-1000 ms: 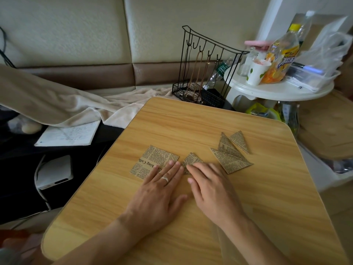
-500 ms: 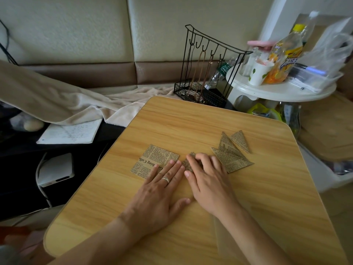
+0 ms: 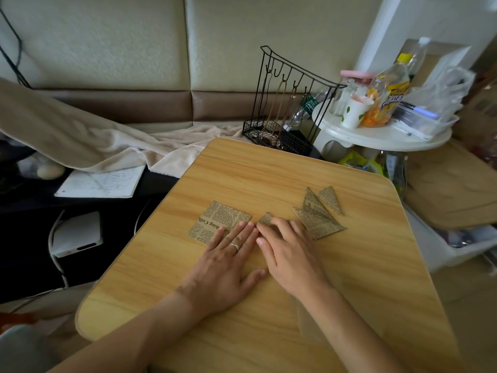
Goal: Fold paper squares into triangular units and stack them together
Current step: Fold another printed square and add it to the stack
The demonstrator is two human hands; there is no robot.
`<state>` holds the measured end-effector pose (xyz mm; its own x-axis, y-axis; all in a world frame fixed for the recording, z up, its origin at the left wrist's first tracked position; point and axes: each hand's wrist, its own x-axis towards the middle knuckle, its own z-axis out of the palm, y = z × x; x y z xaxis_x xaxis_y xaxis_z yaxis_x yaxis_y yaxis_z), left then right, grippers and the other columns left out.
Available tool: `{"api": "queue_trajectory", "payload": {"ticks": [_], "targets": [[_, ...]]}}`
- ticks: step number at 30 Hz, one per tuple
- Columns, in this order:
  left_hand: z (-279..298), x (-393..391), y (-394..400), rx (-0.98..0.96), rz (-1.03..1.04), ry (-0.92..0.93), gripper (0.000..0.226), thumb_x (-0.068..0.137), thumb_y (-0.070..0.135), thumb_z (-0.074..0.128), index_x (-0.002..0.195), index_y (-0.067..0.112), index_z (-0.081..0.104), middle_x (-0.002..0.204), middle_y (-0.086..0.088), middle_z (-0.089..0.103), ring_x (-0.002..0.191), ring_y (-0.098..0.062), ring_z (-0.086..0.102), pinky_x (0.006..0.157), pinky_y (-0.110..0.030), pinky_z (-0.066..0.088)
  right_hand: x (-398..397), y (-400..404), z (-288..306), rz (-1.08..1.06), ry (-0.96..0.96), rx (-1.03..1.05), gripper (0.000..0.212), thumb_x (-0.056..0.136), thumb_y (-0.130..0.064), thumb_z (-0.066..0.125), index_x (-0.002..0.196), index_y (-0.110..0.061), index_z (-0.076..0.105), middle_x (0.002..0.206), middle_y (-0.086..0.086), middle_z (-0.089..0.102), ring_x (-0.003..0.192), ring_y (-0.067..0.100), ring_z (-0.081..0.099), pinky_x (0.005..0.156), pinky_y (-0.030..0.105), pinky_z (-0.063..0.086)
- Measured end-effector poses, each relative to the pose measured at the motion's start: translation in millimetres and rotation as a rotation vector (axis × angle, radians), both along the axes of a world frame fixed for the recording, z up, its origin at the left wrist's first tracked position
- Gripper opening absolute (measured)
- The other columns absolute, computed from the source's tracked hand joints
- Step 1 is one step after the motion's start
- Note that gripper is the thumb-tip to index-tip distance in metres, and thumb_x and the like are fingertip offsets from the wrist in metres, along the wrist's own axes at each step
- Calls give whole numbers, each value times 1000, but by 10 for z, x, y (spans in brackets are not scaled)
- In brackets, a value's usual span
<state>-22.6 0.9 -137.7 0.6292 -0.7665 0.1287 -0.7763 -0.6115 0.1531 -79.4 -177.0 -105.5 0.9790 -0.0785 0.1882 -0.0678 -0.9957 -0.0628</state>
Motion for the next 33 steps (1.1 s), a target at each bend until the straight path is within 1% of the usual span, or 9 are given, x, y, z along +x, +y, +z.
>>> {"api": "queue_trajectory", "payload": {"ticks": [3, 6, 11, 13, 16, 19, 24, 29, 33], "targets": [[0, 2, -2, -5, 1, 5, 83, 96, 72, 10, 164, 23, 4, 170, 8, -5, 155, -7, -14, 128, -40, 1, -54, 68, -53, -43, 46, -17, 57, 107, -52, 19, 151, -31, 47, 148, -6, 48, 126, 22, 47, 104, 42, 41], [19, -17, 4, -6, 10, 8, 82, 96, 69, 10, 164, 22, 9, 171, 7, 0, 156, -8, -11, 128, -40, 1, 3, 115, -67, -112, 40, -37, 54, 107, -52, 24, 153, -29, 44, 149, -8, 46, 129, 21, 45, 100, 41, 39], [51, -41, -5, 34, 17, -4, 83, 94, 67, 1, 164, 23, 2, 170, 7, -8, 155, -8, -18, 128, -38, -5, 8, 125, -65, -114, 47, -32, 60, 107, -53, 20, 154, -25, 45, 150, -9, 47, 130, 21, 46, 101, 42, 39], [60, -42, -4, 24, 13, -4, 82, 95, 67, 5, 164, 22, 3, 170, 7, -7, 155, -8, -17, 128, -37, -6, -29, 101, -52, -72, -5, 4, 60, 108, -50, 20, 148, -21, 54, 145, -6, 53, 125, 22, 52, 103, 42, 42], [43, -32, 6, 3, 8, -3, 81, 97, 66, 8, 164, 22, 4, 170, 6, -5, 155, -8, -15, 128, -36, -7, -128, 99, -97, 18, -164, 66, 47, 109, -41, 32, 124, -17, 69, 127, -4, 63, 113, 21, 59, 97, 41, 46], [16, -20, 10, -3, 4, -10, 80, 97, 66, 10, 164, 23, 4, 171, 7, -3, 155, -7, -14, 128, -37, -4, -204, 127, -157, 61, -210, 91, 40, 108, -37, 39, 123, -17, 70, 122, -6, 65, 112, 17, 60, 95, 37, 48], [19, -20, 13, -73, 4, -4, 78, 99, 66, 19, 163, 21, 16, 170, 5, 7, 157, -8, -4, 129, -36, 2, -241, 101, -185, -55, -269, 63, 33, 102, -29, 46, 119, -18, 73, 115, -6, 68, 107, 19, 63, 89, 42, 49], [30, -24, 21, -66, 0, -20, 78, 99, 67, 19, 163, 22, 13, 170, 7, 4, 157, -6, -6, 129, -35, 0, -253, 102, -190, -157, -275, 23, 32, 99, -27, 48, 113, -16, 74, 110, -4, 69, 104, 21, 65, 86, 43, 48], [43, -31, 19, -51, 8, -24, 79, 98, 68, 18, 163, 22, 12, 170, 7, 3, 156, -6, -7, 129, -36, 1, -272, -26, -149, -244, -276, -56, 22, 96, -22, 57, 102, -13, 77, 100, 1, 70, 93, 25, 68, 89, 44, 47]]}}
